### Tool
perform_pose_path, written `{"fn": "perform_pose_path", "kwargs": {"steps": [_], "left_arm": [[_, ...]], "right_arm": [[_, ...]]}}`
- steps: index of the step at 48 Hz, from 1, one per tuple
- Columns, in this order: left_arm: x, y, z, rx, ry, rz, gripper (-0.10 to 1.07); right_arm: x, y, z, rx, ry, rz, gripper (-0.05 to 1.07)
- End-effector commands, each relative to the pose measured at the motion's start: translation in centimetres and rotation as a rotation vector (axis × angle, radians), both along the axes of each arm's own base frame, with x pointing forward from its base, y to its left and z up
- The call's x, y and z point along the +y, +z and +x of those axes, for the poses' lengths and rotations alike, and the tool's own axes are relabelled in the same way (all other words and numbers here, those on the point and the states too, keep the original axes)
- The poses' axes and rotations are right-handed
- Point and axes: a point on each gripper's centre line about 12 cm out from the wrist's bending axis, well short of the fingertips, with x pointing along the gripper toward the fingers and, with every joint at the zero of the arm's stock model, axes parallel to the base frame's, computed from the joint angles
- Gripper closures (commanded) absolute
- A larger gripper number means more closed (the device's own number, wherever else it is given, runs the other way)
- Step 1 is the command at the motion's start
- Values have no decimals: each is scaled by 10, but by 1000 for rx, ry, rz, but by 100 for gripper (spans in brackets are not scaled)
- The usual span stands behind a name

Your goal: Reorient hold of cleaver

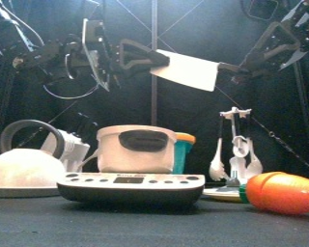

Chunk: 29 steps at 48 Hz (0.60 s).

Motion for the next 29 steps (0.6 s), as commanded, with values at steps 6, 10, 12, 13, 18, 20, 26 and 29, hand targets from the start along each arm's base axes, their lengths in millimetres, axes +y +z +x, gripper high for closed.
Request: {"fn": "perform_pose_path", "kwargs": {"steps": [6, 10, 12, 13, 18, 20, 26, 29], "left_arm": [[-1, 12, 6, -46, 0, 0, 59], [-1, 13, 6, -48, 0, 0, 59], [-1, 13, 6, -48, 0, 0, 59], [-1, 13, 6, -48, 0, 0, 59], [0, 13, 6, -48, 1, 0, 59], [-1, 13, 6, -48, 0, 0, 59], [-1, 12, 6, -45, -2, 0, 59], [-1, 11, 7, -43, -2, 0, 59]], "right_arm": [[1, 9, 6, -19, 0, 1, 21], [1, 9, 6, -19, -2, 1, 24], [1, 9, 6, -19, -2, 1, 26], [0, 9, 6, -19, -3, 1, 28], [0, 9, 7, -21, -4, 3, 35], [0, 9, 7, -21, -5, 4, 38], [0, 11, 7, -25, -3, 3, 44], [1, 13, 8, -31, -3, 4, 46]]}}
